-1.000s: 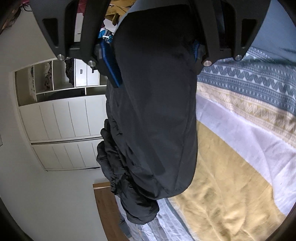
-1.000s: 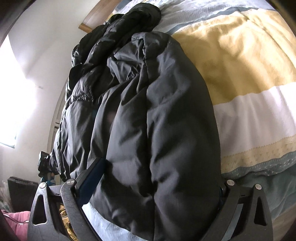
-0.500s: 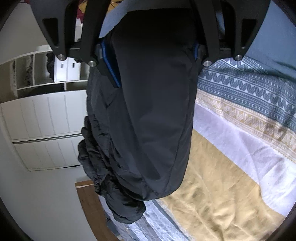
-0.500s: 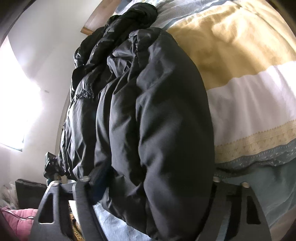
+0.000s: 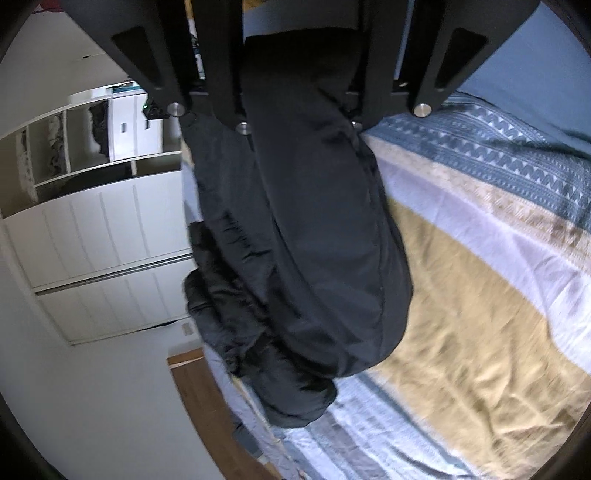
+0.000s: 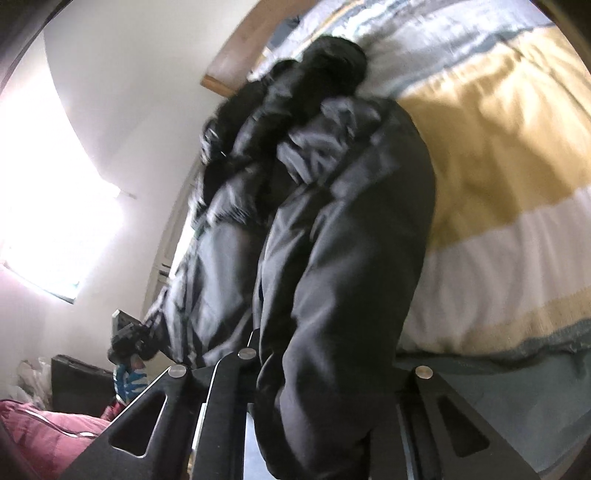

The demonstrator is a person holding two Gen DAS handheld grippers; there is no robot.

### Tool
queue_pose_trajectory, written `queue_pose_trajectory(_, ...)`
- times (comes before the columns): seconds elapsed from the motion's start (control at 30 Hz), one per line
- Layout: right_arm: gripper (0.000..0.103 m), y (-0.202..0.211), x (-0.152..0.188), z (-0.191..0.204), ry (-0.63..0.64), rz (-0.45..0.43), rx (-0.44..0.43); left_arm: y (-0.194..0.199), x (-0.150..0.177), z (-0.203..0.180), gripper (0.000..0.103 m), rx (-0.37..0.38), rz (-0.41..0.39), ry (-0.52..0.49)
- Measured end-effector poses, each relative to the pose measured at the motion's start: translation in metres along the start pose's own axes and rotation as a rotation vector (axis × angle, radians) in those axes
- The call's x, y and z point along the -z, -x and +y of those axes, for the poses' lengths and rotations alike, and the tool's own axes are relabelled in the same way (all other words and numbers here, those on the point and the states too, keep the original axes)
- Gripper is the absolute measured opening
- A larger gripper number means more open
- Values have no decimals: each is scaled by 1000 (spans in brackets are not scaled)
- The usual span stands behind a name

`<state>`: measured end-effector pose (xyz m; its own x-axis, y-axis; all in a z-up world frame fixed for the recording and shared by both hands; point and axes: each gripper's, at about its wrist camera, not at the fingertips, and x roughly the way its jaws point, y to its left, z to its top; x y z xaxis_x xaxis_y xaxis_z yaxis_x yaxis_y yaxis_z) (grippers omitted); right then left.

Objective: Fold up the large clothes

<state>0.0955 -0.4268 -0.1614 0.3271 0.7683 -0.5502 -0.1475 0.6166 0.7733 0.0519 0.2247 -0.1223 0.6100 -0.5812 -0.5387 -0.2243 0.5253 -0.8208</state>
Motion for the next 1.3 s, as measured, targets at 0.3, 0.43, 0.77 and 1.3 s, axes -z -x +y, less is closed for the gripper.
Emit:
queue_pose_trajectory(0.3, 14, 15, -38, 26, -36, -135, -183, 19, -28, -51, 14, 170, -53, -20)
queue_pose_trajectory(0.43, 14, 21, -70, 49, -7, -197, -244, 27, -54, -85, 14, 254, -74, -63)
queue_pose_trajectory(0.77, 14, 32, -177, 64, -43, -399, -421, 18, -169, -130, 14, 464, -173, -33)
queue_pose_trajectory(1.3, 16, -88, -387, 19, -375, -541, -322, -149, -419, -100, 14, 277, -238, 190)
